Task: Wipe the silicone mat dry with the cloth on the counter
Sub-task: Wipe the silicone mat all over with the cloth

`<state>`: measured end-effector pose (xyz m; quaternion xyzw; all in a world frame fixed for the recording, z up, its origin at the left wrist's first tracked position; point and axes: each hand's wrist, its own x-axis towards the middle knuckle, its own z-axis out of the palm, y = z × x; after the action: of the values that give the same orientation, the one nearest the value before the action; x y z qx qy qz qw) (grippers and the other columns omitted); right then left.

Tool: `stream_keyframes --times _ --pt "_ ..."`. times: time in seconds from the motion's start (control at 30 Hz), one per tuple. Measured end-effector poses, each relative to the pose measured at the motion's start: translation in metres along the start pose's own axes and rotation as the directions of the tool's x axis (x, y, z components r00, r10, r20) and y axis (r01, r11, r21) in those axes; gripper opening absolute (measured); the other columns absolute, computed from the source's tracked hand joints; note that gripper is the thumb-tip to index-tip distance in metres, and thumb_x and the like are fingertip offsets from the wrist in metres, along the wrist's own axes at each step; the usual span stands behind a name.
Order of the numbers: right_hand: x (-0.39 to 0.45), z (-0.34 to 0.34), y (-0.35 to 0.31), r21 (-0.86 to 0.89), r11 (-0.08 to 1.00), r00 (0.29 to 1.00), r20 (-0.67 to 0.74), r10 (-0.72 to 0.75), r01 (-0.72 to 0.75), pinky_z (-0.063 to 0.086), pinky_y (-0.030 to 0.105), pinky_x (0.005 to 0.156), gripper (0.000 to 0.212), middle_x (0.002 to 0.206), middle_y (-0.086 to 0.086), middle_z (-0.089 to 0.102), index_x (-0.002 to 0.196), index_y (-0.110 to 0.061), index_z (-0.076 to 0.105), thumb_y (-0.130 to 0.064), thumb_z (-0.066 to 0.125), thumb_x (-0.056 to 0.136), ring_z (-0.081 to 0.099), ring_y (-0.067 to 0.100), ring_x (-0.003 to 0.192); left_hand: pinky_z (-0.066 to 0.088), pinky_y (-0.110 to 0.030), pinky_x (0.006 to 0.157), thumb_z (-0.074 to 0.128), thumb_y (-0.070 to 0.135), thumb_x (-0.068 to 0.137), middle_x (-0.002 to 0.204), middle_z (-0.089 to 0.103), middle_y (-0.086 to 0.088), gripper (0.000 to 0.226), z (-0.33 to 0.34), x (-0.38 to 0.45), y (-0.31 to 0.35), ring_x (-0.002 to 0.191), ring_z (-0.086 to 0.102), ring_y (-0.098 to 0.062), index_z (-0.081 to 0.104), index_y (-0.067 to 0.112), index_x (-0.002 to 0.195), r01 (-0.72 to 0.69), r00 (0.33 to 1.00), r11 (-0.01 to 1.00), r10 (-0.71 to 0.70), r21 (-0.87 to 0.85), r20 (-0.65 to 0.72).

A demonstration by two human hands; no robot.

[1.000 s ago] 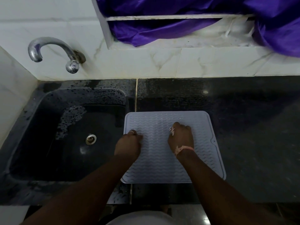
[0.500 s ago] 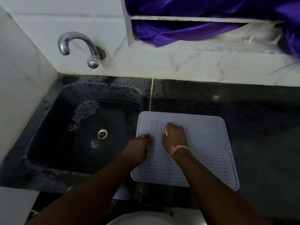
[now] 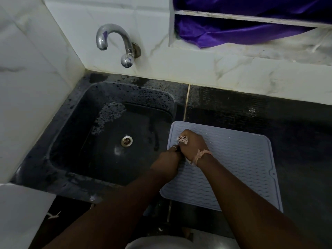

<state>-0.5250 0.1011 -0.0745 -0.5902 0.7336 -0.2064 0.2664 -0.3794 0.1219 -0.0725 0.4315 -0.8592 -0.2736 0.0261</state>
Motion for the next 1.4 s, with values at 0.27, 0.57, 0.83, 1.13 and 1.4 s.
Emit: stream_keyframes --times 0.27,0.57,0.83,1.13,1.4 --pt "0.013 0.002 -0.019 -0.114 0.99 0.994 0.086 -0.072 0.082 0.056 0.035 0.067 0.008 0.076 0.005 0.066 0.08 -0.013 0.064 -0.009 0.057 0.083 0.064 0.023 0.074 0.049 -0.029 0.093 0.068 0.029 0.09 0.135 0.048 -0.003 0.034 0.003 -0.012 -0.011 0.111 0.057 -0.018 0.063 0.019 0.122 0.229 0.965 0.969 -0.238 -0.088 -0.113" --pt "0.016 -0.001 -0.016 0.398 0.91 0.987 0.152 0.058 -0.114 0.045 0.014 0.067 0.009 0.091 -0.013 0.07 0.092 -0.03 0.067 -0.028 0.071 0.084 0.063 0.0 0.086 0.054 -0.036 0.084 0.065 0.029 0.09 0.124 0.052 -0.002 0.029 -0.002 -0.012 -0.002 0.104 0.059 -0.021 0.063 0.022 0.118 0.263 0.956 0.964 -0.265 -0.027 -0.123" --pt "-0.042 -0.075 0.092 0.943 0.219 0.816 0.082 0.572 -0.249 0.059 0.033 0.064 0.013 0.092 0.013 0.076 0.095 -0.008 0.077 -0.011 0.075 0.083 0.073 0.024 0.078 0.046 -0.045 0.1 0.055 0.021 0.092 0.137 0.046 -0.009 0.041 -0.011 -0.001 0.022 0.124 0.046 -0.031 0.049 0.016 0.132 0.4 0.913 0.913 -0.388 0.085 -0.126" --pt "-0.078 -0.126 0.143 0.738 0.535 0.68 -0.142 0.719 -0.411 0.058 0.054 0.084 0.022 0.097 0.027 0.07 0.101 0.006 0.068 -0.006 0.072 0.084 0.068 0.035 0.084 0.046 -0.04 0.104 0.065 0.021 0.087 0.149 0.043 -0.002 0.06 0.01 0.024 0.047 0.127 0.045 -0.027 0.048 0.019 0.145 0.194 0.98 0.974 -0.197 0.12 0.016" --pt "-0.075 -0.15 0.166 0.077 0.839 0.717 -0.48 0.505 -0.539 0.046 0.043 0.091 0.03 0.113 0.027 0.062 0.115 0.002 0.06 -0.004 0.06 0.085 0.057 0.043 0.108 0.051 -0.038 0.099 0.072 0.023 0.085 0.143 0.049 -0.002 0.061 0.012 0.03 0.054 0.123 0.054 -0.024 0.052 0.017 0.142 0.212 0.977 0.961 -0.215 0.175 -0.006"
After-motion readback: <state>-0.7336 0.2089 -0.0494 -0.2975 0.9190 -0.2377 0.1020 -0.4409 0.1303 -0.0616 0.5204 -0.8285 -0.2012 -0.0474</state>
